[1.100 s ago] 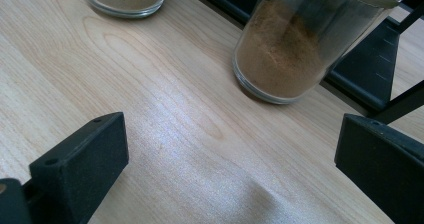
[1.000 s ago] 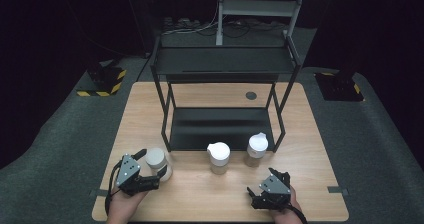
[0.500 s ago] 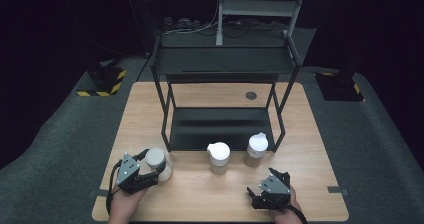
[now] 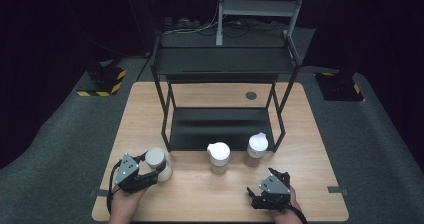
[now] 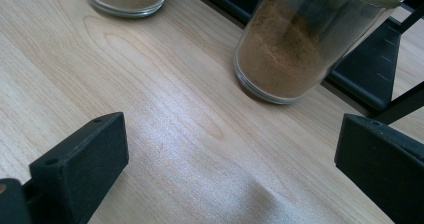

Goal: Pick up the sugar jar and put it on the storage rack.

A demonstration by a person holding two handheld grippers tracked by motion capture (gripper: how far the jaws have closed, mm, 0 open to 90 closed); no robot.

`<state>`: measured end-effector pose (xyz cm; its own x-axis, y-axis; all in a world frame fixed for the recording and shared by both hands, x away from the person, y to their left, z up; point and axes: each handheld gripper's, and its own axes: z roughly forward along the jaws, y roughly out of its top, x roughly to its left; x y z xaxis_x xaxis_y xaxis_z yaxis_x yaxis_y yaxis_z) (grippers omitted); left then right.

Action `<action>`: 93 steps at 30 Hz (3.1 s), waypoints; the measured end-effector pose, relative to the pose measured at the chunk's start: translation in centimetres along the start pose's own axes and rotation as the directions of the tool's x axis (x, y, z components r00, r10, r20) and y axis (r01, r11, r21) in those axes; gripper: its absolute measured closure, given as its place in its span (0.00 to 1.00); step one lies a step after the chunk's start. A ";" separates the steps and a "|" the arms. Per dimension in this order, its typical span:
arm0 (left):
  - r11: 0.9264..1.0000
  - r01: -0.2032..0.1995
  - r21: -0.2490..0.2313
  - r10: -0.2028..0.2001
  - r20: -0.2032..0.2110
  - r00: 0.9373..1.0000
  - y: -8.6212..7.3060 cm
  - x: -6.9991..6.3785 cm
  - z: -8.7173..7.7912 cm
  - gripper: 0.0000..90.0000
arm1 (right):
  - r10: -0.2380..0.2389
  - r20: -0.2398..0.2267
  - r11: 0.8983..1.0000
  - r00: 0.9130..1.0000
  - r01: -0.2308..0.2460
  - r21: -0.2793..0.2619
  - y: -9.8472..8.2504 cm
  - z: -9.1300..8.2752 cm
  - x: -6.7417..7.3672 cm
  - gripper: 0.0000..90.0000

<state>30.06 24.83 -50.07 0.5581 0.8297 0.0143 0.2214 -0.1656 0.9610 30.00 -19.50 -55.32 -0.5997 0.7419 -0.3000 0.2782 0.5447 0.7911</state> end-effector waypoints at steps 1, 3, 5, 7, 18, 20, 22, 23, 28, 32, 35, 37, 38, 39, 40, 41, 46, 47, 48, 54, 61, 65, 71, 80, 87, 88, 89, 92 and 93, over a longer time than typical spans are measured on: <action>1.000 -0.003 0.001 0.003 -0.002 1.000 0.0 0.0 0.0 0.38 | 0.000 0.000 1.000 1.000 0.000 0.000 0.0 0.0 0.0 0.00; 1.000 0.000 0.001 0.000 -0.005 1.000 0.0 -0.1 0.0 0.38 | 0.001 -0.001 1.000 1.000 -0.001 0.000 0.0 0.0 0.0 0.00; 1.000 0.003 0.008 -0.003 -0.011 1.000 0.2 -0.1 0.0 0.38 | 0.002 -0.001 1.000 1.000 -0.002 0.000 0.0 0.0 0.0 0.00; 1.000 0.004 0.008 -0.004 -0.013 1.000 0.2 -0.1 0.0 0.38 | 0.002 -0.002 1.000 1.000 -0.002 0.000 0.0 0.0 0.0 0.00; 0.999 -0.012 -0.036 0.011 -0.021 1.000 1.6 -0.7 -1.0 0.38 | 0.005 -0.003 1.000 1.000 -0.005 -0.001 0.0 0.0 0.0 0.00; 0.999 -0.021 -0.038 0.020 -0.023 1.000 1.8 -0.9 -1.0 0.38 | 0.003 -0.002 1.000 1.000 -0.003 -0.001 0.0 0.0 0.0 0.00; 0.999 -0.027 -0.037 0.026 -0.024 0.999 1.9 -1.0 -1.1 0.38 | 0.001 -0.002 1.000 1.000 -0.001 -0.001 0.0 0.0 0.0 0.00; 0.999 -0.029 -0.039 0.028 -0.024 0.999 2.0 -1.1 -1.1 0.38 | 0.000 -0.002 1.000 1.000 0.000 0.000 0.0 0.0 0.0 0.00; 0.999 -0.027 -0.042 0.026 -0.020 0.999 2.3 -1.5 -1.0 0.38 | 0.002 -0.002 1.000 1.000 -0.002 0.000 0.0 0.0 0.0 0.00; 0.999 -0.022 -0.042 0.021 -0.018 1.000 2.5 -2.0 -0.7 0.38 | 0.002 -0.003 1.000 1.000 -0.002 -0.001 0.0 0.0 0.0 0.00; 0.999 -0.017 -0.038 0.017 -0.018 1.000 2.7 -2.3 -0.4 0.38 | 0.009 -0.004 1.000 1.000 -0.009 -0.002 0.0 0.0 -0.1 0.00; 0.999 -0.016 -0.036 0.015 -0.019 1.000 2.8 -2.3 -0.3 0.38 | 0.011 -0.003 1.000 1.000 -0.011 -0.002 0.0 0.0 -0.1 0.00; 0.999 -0.013 -0.033 0.012 -0.021 1.000 2.9 -2.4 -0.2 0.38 | 0.011 -0.004 1.000 1.000 -0.011 -0.001 0.0 0.0 -0.1 0.00; 0.999 -0.013 -0.035 0.012 -0.019 1.000 3.0 -2.6 -0.1 0.38 | 0.009 -0.004 1.000 1.000 -0.009 -0.001 0.0 0.0 0.0 0.00; 0.999 -0.013 -0.035 0.012 -0.019 1.000 3.0 -2.6 -0.1 0.38 | 0.009 -0.004 1.000 1.000 -0.009 -0.001 0.0 0.0 0.0 0.00; 0.999 -0.011 -0.035 0.011 -0.017 1.000 3.1 -2.7 0.0 0.38 | 0.008 -0.004 1.000 1.000 -0.008 -0.003 0.0 0.0 0.0 0.00; 0.999 -0.016 -0.033 0.015 -0.017 1.000 3.5 -3.0 0.4 0.38 | 0.016 -0.009 1.000 1.000 -0.016 -0.007 0.0 -0.1 -0.1 0.00; 0.999 -0.020 -0.028 0.020 -0.017 1.000 3.6 -3.0 0.5 0.38 | 0.016 -0.010 1.000 1.000 -0.016 -0.008 0.0 -0.1 -0.2 0.00; 0.999 -0.022 -0.028 0.021 -0.018 1.000 3.7 -3.1 0.6 0.38 | 0.017 -0.010 1.000 1.000 -0.017 -0.008 0.0 -0.1 -0.2 0.00; 0.999 -0.021 -0.028 0.020 -0.021 1.000 4.3 -3.0 0.9 0.38 | 0.018 -0.010 1.000 1.000 -0.018 -0.010 0.0 -0.1 -0.2 0.00; 0.999 -0.037 -0.019 0.037 -0.021 0.999 5.4 -3.1 1.7 0.38 | 0.020 -0.011 1.000 1.000 -0.020 -0.009 0.0 -0.1 -0.2 0.00; 0.999 -0.034 -0.017 0.034 -0.024 0.999 5.7 -3.2 2.1 0.38 | 0.021 -0.011 1.000 1.000 -0.021 -0.010 -0.1 -0.1 -0.2 0.00; 1.000 -0.018 -0.015 0.018 -0.036 0.999 5.8 -3.3 2.8 0.38 | 0.021 -0.011 1.000 1.000 -0.021 -0.008 -0.1 -0.1 -0.2 0.00; 1.000 -0.018 0.004 0.018 -0.048 0.999 5.9 -3.2 4.2 0.38 | 0.018 -0.011 1.000 1.000 -0.018 -0.009 -0.1 -0.1 -0.2 0.00; 1.000 -0.026 0.017 0.027 -0.046 0.999 6.2 -3.2 5.7 0.38 | 0.016 -0.012 1.000 1.000 -0.016 -0.009 -0.1 -0.1 -0.2 0.00; 0.999 -0.028 0.019 0.029 -0.046 0.999 6.3 -3.1 5.9 0.38 | 0.016 -0.013 1.000 1.000 -0.016 -0.008 -0.1 -0.1 -0.2 0.00; 0.999 -0.028 0.019 0.029 -0.047 0.999 6.4 -3.1 6.1 0.38 | 0.015 -0.013 1.000 1.000 -0.015 -0.008 -0.1 -0.1 -0.2 0.00; 0.999 -0.029 0.021 0.030 -0.048 0.998 6.5 -3.1 6.5 0.38 | 0.015 -0.013 1.000 1.000 -0.015 -0.009 -0.1 -0.1 -0.2 0.00; 0.999 -0.031 0.024 0.032 -0.049 0.998 6.7 -3.0 6.8 0.38 | 0.016 -0.013 1.000 1.000 -0.016 -0.010 -0.1 -0.1 -0.2 0.00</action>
<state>35.27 17.58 -45.57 0.5253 0.8489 0.0588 0.2230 -0.2040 0.9532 30.02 -19.72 -55.25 -0.6047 0.7455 -0.2802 0.2804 0.5286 0.8012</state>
